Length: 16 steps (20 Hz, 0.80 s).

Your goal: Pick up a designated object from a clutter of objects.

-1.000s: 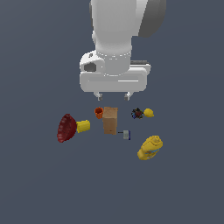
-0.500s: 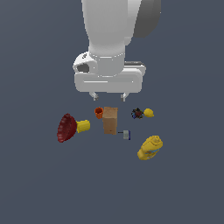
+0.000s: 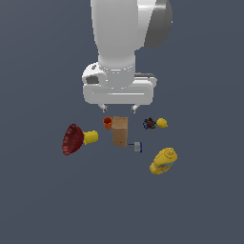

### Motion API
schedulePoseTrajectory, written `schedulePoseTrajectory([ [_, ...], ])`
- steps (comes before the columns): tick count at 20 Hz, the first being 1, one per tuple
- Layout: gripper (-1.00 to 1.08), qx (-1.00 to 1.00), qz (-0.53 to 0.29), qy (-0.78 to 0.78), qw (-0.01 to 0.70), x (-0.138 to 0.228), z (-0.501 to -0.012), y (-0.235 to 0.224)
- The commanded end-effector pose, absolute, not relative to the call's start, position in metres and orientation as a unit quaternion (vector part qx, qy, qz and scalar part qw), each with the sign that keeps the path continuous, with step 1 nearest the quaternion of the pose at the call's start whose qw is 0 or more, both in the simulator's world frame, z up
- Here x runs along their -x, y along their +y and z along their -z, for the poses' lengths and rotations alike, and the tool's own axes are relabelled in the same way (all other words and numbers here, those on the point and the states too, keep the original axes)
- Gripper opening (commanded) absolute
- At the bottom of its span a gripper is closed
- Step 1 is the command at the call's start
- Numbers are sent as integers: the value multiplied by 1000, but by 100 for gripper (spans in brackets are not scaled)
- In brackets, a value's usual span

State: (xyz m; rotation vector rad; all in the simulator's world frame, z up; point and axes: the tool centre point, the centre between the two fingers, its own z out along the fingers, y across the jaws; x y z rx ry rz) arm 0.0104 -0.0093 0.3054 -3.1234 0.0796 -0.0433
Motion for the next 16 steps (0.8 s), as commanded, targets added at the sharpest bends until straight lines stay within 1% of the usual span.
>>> schedulePoseTrajectory([
  [1,100,999,12,28,8,-6,-293,-9],
  [10,100,999,5,43,3,23,-229,-9],
  [16,100,999,1,49,1,40,-202,-8],
])
